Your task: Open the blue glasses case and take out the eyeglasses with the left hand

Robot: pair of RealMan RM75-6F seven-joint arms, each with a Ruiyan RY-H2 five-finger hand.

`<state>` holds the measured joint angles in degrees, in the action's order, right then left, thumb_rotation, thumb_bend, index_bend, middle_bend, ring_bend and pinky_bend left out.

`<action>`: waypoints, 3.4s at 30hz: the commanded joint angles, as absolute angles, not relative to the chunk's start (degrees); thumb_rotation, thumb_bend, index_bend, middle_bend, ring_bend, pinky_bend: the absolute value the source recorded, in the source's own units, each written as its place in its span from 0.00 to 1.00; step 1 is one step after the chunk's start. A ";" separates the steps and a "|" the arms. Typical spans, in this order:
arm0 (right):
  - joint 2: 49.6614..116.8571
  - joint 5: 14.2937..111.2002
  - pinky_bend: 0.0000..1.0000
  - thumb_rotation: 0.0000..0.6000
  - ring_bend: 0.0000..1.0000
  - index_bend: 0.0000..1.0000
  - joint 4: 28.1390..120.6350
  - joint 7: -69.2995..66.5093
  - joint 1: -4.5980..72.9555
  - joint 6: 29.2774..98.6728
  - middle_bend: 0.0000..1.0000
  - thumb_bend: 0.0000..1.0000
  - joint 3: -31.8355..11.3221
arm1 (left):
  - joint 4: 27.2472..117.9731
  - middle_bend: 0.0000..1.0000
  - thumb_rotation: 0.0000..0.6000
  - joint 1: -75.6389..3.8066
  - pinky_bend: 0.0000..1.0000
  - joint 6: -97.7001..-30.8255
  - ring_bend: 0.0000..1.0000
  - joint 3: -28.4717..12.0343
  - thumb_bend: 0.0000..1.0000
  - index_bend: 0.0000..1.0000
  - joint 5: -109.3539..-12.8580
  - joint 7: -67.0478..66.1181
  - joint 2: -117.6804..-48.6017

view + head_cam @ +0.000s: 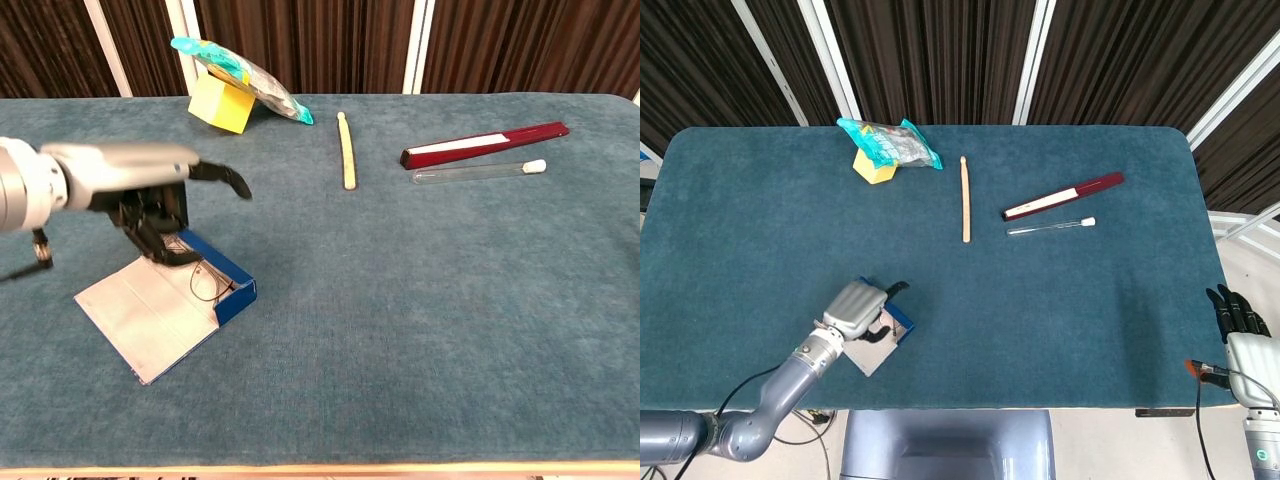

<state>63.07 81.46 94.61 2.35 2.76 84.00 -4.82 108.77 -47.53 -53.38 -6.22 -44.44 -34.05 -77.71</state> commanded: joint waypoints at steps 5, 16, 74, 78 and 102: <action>63.05 81.31 0.18 1.00 0.00 0.00 94.73 2.42 2.76 83.90 0.00 0.18 -4.82 | 102.76 0.97 1.00 -52.47 0.94 -50.96 0.88 -5.87 0.32 0.12 -34.31 -38.84 -77.98; 62.90 80.82 0.18 1.00 0.00 0.00 94.97 2.26 2.75 83.65 0.00 0.18 -4.90 | 97.62 0.98 1.00 -57.41 0.95 -51.10 0.89 -4.21 0.31 0.16 -24.02 -43.79 -81.79; 62.83 81.63 0.18 1.00 0.00 0.00 94.95 1.97 2.71 84.00 0.00 0.18 -4.73 | 97.66 1.00 1.00 -48.83 0.99 -65.07 0.95 -3.32 0.28 0.45 -34.69 -35.80 -87.80; 62.83 81.65 0.18 1.00 0.00 0.00 94.95 1.96 2.72 84.00 0.00 0.18 -4.73 | 97.15 1.00 1.00 -48.85 0.99 -65.16 0.95 -3.39 0.28 0.45 -33.96 -36.80 -88.56; 62.84 81.53 0.18 1.00 0.00 0.00 95.02 1.97 2.74 83.94 0.00 0.18 -4.75 | 96.43 1.00 1.00 -48.29 0.99 -64.39 0.95 -4.25 0.30 0.48 -33.30 -38.30 -89.29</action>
<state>62.84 81.53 95.02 1.97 2.74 83.93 -4.75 96.44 -48.29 -64.40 -4.24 -33.31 -38.29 -89.28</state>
